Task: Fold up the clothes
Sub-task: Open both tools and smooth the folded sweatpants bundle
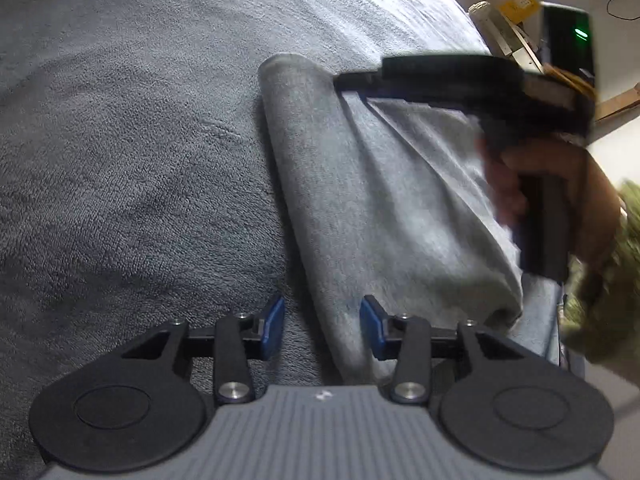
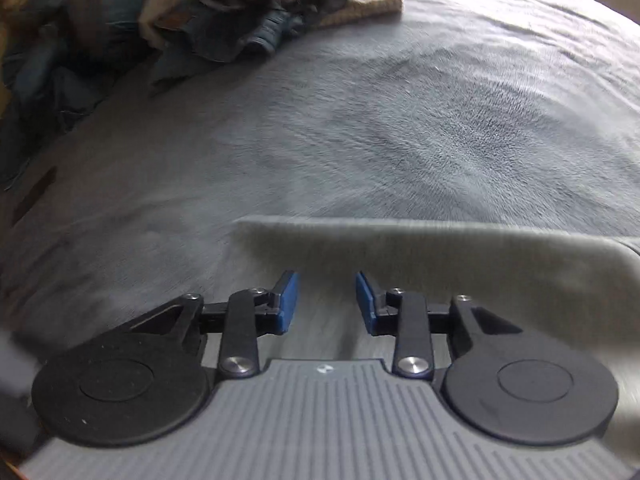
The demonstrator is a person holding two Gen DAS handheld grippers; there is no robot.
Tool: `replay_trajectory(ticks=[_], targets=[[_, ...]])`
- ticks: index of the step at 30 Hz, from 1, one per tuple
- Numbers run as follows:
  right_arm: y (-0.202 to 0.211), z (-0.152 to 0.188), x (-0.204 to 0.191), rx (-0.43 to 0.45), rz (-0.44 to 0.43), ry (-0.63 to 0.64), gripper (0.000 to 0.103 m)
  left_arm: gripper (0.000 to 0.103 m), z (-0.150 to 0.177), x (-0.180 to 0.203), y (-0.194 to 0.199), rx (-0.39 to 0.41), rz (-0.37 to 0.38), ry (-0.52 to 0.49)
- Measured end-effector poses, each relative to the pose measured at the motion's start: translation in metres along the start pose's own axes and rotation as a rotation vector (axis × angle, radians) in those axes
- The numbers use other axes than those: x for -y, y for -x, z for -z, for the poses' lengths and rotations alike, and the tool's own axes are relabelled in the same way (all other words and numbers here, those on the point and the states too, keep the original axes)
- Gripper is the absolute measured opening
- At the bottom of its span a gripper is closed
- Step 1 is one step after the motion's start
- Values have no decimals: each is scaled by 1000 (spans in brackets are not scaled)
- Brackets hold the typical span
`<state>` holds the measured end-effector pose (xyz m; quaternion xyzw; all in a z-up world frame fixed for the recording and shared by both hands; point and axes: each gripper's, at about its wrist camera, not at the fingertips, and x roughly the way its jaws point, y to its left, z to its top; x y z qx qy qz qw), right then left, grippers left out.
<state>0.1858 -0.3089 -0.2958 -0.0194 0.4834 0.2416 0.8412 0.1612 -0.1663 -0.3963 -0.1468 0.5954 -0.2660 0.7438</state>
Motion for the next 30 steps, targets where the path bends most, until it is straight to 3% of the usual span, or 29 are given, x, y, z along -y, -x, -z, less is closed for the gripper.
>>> replay_trajectory(ticks=[2, 5, 8, 11, 16, 20, 22, 24, 30], targets=[[-20, -11, 16, 11, 16, -69, 26, 43, 1, -1, 0, 0, 4, -8], [-19, -24, 41, 109, 68, -207, 28, 43, 1, -3, -1, -8, 15, -10], [10, -25, 62, 187, 31, -330, 28, 43, 0, -3, -2, -16, 18, -15], [54, -9, 71, 224, 37, -324, 28, 44, 1, -1, -3, -20, 14, -30], [99, 30, 133, 192, 273, -338, 28, 44, 5, 5, -5, -17, -14, -65], [96, 53, 216, 166, 460, -432, 27, 44, 11, 15, -7, -8, -59, -90], [92, 59, 253, 183, 455, -509, 19, 45, 14, 22, -8, -3, -91, -99], [86, 57, 272, 192, 438, -507, 18, 45, 17, 29, -9, 1, -124, -109], [113, 56, 256, 215, 398, -380, 21, 46, 28, 40, -13, 32, -186, -110]])
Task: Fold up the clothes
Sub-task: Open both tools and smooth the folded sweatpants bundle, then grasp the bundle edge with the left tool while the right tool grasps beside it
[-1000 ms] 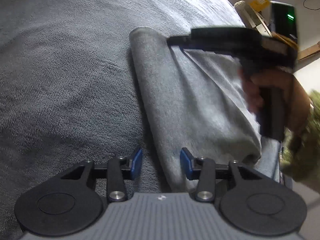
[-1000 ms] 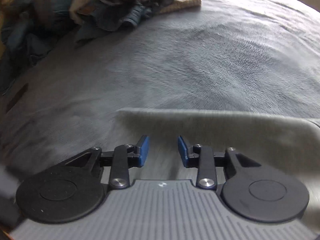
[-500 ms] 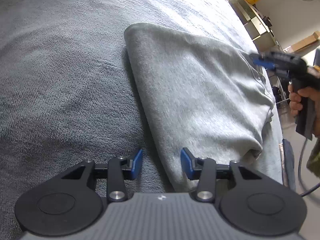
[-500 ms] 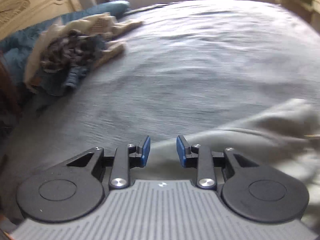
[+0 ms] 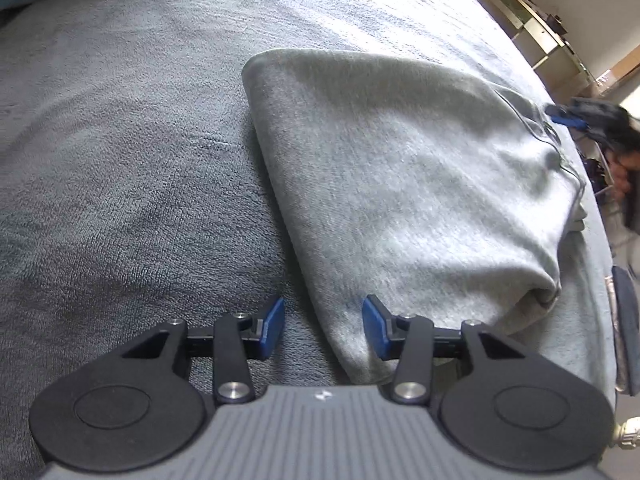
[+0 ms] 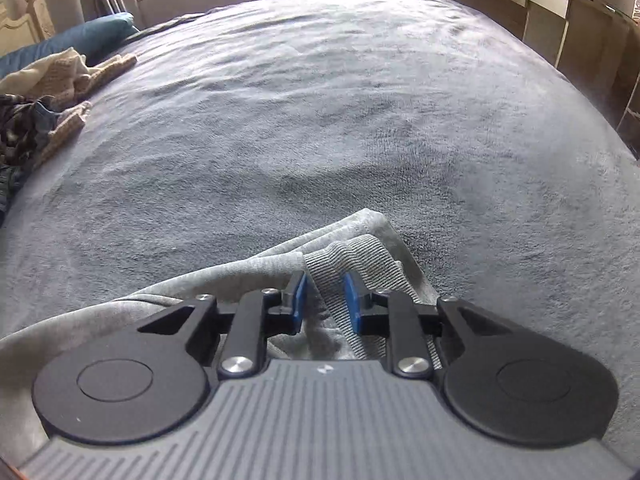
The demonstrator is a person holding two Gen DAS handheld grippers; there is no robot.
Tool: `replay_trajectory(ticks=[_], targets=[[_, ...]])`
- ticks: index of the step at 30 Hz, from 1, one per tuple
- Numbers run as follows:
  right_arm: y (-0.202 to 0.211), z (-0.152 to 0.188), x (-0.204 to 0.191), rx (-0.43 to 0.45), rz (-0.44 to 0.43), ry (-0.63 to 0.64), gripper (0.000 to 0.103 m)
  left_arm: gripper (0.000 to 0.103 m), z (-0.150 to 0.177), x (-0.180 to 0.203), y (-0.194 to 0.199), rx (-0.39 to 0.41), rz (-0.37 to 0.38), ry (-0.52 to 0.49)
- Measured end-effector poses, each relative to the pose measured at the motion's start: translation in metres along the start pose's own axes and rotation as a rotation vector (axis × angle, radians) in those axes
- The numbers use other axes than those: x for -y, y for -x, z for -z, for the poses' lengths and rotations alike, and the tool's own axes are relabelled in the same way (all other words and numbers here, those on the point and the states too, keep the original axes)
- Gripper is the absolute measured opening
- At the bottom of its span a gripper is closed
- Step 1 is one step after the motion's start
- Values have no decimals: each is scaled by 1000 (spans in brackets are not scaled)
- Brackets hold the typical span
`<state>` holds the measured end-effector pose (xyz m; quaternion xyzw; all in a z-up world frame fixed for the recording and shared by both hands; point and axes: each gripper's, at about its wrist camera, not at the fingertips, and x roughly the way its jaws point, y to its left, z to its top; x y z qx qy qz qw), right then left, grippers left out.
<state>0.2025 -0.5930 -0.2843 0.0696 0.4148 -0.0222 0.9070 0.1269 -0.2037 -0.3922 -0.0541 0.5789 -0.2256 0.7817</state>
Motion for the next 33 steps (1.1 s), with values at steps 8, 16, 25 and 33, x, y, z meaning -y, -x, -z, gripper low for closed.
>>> replay_trajectory(ticks=[8, 16, 25, 33], targets=[[0, 38, 37, -69, -39, 74, 19, 51, 16, 3, 9, 44, -76, 25], [91, 62, -16, -6, -303, 289, 22, 53, 21, 42, 33, 140, -247, -54], [147, 200, -107, 204, -458, 1351, 56, 58, 41, 130, -14, 101, -153, -899], [133, 235, -122, 296, -482, 1818, 64, 58, 76, 150, -49, 122, -204, -1170]])
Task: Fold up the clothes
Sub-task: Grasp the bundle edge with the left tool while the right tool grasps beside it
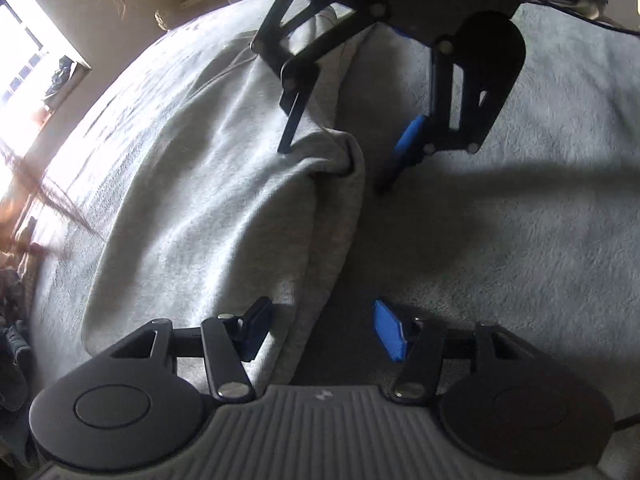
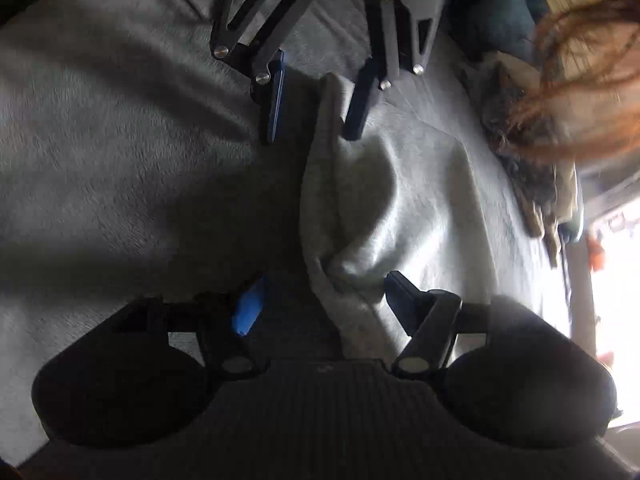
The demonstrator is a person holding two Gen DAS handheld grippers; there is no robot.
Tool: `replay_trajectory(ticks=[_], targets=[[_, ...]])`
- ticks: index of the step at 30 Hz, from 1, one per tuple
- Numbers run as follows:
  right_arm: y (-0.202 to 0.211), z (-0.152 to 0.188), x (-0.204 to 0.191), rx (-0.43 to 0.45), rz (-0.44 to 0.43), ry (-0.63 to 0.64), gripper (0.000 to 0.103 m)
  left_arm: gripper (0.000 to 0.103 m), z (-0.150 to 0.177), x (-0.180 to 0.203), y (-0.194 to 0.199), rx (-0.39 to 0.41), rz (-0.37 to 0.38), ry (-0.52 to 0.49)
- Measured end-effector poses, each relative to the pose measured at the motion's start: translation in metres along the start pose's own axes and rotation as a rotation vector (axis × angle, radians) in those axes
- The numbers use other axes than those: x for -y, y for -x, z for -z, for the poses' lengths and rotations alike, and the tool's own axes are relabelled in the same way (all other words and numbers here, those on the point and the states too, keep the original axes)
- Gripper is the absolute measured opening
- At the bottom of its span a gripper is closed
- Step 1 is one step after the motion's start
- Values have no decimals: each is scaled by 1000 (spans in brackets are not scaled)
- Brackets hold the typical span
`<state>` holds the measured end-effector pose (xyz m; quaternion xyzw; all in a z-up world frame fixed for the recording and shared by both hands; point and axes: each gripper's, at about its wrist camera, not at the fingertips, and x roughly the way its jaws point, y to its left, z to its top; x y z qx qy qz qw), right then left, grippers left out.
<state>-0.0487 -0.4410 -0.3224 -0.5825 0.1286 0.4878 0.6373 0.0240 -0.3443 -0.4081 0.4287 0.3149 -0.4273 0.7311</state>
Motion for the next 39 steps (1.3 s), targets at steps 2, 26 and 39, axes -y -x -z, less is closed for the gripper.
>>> replay_trajectory(ticks=[2, 26, 39], targets=[[-5, -4, 9, -1, -7, -23, 60, 58, 0, -4, 2, 11, -13, 39], [-56, 88, 167, 175, -693, -1560, 13, 10, 52, -151, -28, 26, 545, 868], [-31, 123, 134, 114, -460, -1972, 15, 12, 74, -157, -53, -113, 689, 1135]])
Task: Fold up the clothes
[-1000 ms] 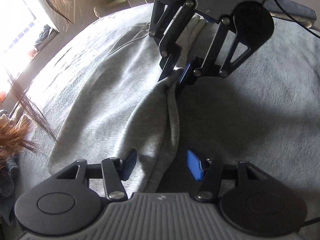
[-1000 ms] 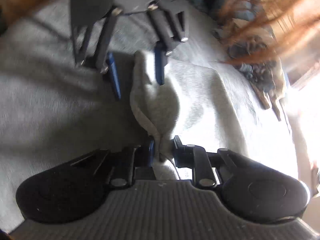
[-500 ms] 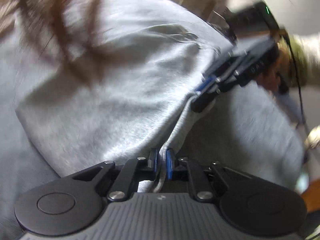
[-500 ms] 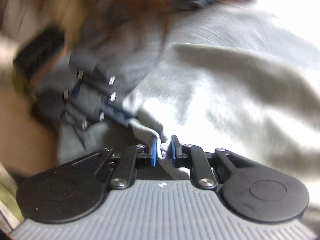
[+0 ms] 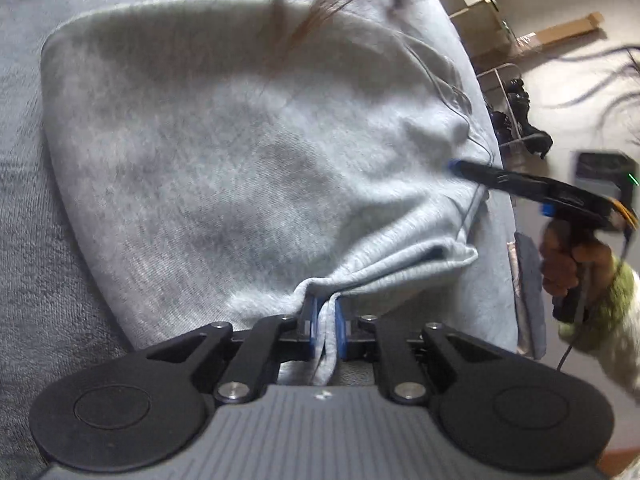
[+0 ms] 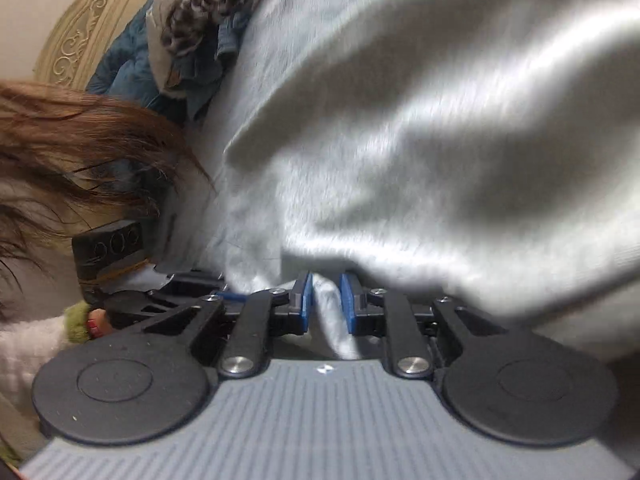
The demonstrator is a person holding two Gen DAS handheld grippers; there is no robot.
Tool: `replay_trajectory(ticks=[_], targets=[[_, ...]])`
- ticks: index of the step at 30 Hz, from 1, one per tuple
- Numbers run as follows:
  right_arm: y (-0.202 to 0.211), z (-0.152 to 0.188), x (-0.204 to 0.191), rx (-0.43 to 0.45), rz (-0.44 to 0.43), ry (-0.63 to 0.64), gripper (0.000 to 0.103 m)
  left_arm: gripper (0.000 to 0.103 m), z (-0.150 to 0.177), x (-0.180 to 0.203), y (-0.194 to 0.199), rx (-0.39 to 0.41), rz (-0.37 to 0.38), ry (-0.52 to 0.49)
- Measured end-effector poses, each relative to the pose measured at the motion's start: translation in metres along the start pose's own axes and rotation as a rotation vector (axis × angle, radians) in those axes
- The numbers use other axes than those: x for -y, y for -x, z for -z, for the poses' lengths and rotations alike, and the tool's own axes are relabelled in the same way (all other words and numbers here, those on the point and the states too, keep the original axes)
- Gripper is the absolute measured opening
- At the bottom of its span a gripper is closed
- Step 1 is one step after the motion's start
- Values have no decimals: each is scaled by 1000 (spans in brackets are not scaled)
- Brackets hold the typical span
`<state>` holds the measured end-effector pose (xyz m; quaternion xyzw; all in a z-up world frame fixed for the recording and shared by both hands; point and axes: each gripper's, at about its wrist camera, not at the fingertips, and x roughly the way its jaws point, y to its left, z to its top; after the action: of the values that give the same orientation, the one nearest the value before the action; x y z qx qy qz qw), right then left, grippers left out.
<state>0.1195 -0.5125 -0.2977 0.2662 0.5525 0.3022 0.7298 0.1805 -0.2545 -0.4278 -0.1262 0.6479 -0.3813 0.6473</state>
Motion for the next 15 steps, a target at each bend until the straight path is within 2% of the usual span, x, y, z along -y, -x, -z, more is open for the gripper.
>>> replay_trajectory(ticks=[2, 3, 5, 7, 10, 11, 13, 15], targets=[[28, 4, -24, 173, 138, 128, 18, 12, -3, -5, -2, -3, 12, 25], [41, 10, -38, 227, 180, 200, 18, 12, -4, -8, -5, -3, 17, 33], [51, 24, -70, 265, 216, 341, 18, 12, -7, -13, -10, -2, 23, 41], [47, 43, -96, 223, 197, 475, 18, 12, -6, -14, -10, -2, 28, 47], [31, 77, -120, 85, 141, 691, 14, 12, -6, -16, -10, -3, 34, 47], [17, 84, -123, 56, 147, 734, 14, 12, -5, -16, -10, -3, 35, 42], [-3, 85, -110, 49, 191, 734, 14, 12, -4, -16, -10, 3, 35, 24], [-12, 74, -87, 92, 230, 658, 10, 12, -1, -16, -9, 16, 34, 15]])
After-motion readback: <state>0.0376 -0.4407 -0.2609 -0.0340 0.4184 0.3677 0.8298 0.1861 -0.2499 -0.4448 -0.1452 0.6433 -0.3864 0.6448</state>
